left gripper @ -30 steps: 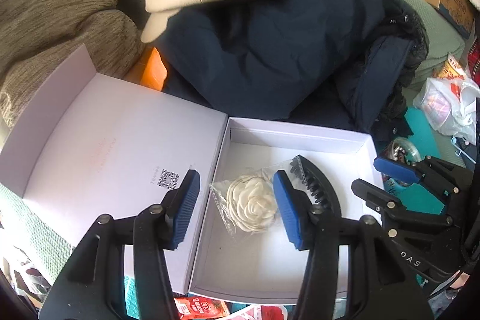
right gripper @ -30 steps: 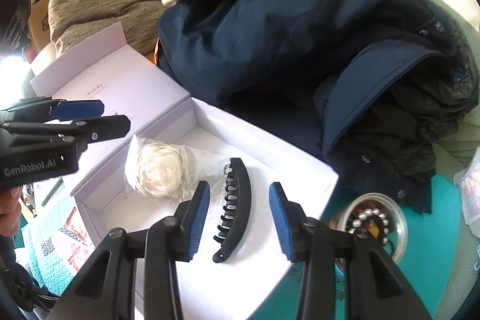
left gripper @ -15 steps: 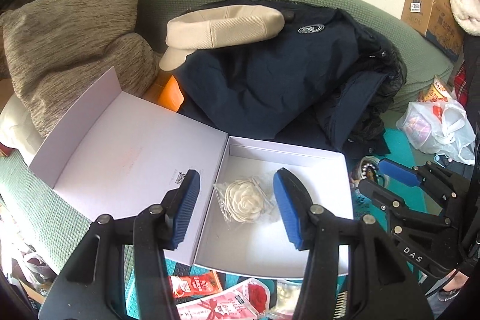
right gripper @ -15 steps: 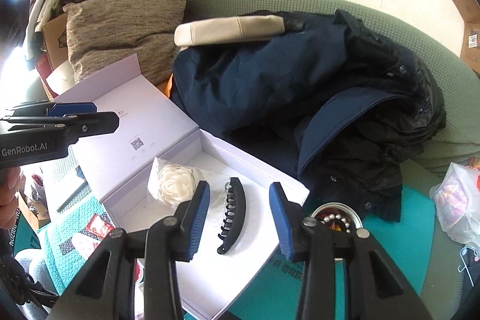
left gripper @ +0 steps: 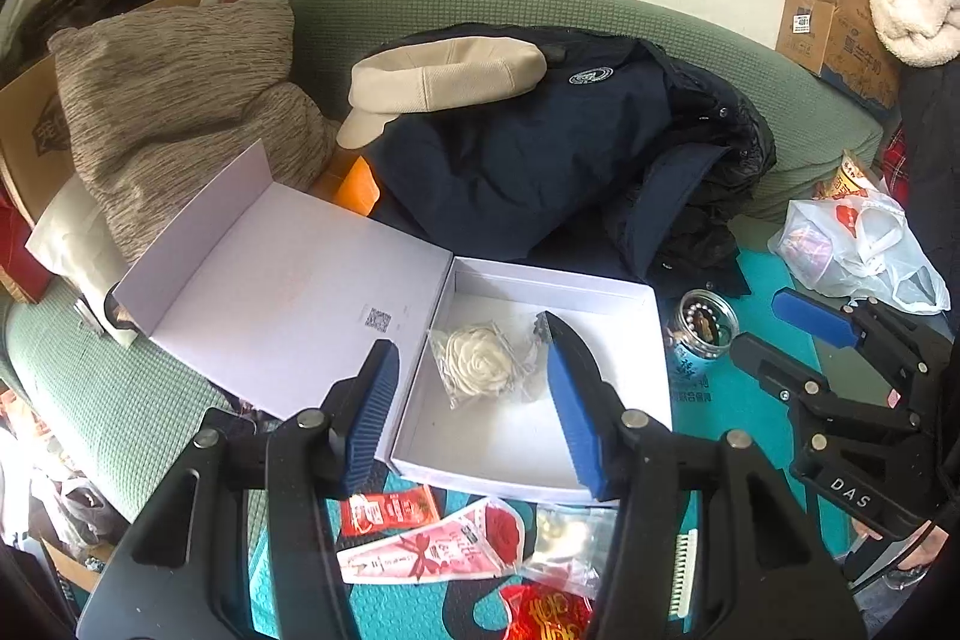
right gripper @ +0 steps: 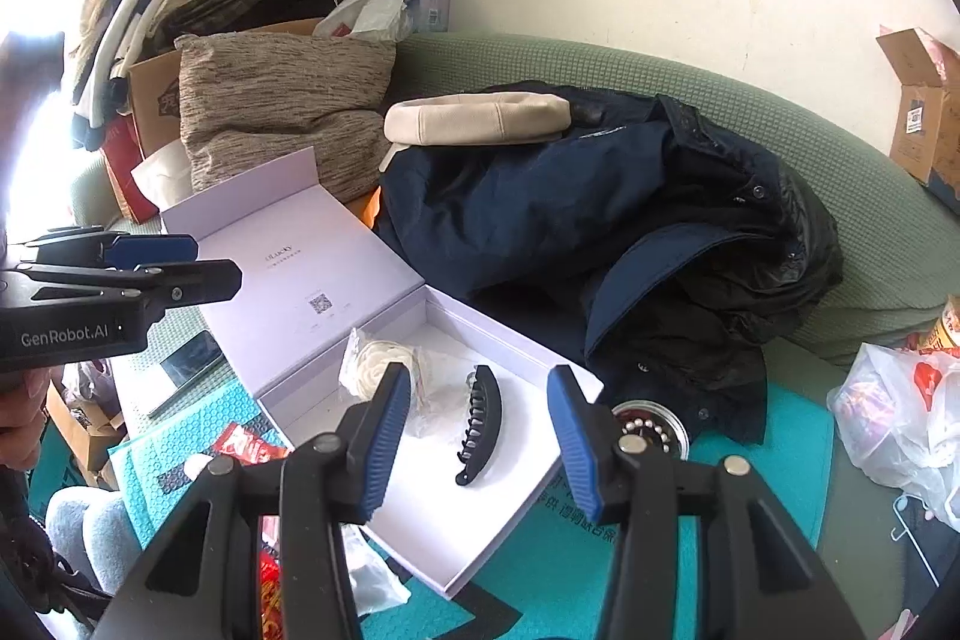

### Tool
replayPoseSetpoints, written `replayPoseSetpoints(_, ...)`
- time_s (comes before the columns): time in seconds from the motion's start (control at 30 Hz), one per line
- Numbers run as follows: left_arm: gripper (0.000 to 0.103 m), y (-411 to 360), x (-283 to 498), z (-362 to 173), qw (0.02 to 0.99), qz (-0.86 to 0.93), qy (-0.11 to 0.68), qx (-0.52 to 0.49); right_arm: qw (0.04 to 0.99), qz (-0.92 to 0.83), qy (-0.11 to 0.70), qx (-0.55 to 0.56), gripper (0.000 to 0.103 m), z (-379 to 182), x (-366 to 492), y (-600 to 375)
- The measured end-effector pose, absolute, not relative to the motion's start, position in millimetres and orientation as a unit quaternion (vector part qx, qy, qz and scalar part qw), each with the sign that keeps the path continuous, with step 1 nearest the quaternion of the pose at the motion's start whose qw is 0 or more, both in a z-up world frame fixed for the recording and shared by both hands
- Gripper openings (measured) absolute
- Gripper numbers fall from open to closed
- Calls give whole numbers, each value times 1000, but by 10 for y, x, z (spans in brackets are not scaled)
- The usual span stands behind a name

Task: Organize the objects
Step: 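Withdraw both open grippers from the box back toward the mat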

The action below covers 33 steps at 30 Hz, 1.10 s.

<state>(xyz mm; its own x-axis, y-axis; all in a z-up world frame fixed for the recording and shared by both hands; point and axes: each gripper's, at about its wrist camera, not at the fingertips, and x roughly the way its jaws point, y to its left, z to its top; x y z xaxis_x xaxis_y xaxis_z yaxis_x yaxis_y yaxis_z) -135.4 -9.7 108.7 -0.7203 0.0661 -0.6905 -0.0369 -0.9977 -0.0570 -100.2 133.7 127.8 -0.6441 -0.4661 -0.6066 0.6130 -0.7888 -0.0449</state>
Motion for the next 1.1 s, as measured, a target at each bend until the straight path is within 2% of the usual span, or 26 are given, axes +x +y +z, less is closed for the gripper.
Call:
replayPoseSetpoints(0.6, 65, 167, -314, 1063, 31, 926, -6, -376, 298, -898, 112, 303, 55, 1301, -132, 1799)
replayPoseSetpoints(1.1, 66, 364, 223, 708, 41, 914, -7, -403, 298, -888, 103, 334, 55, 996, 324, 2067)
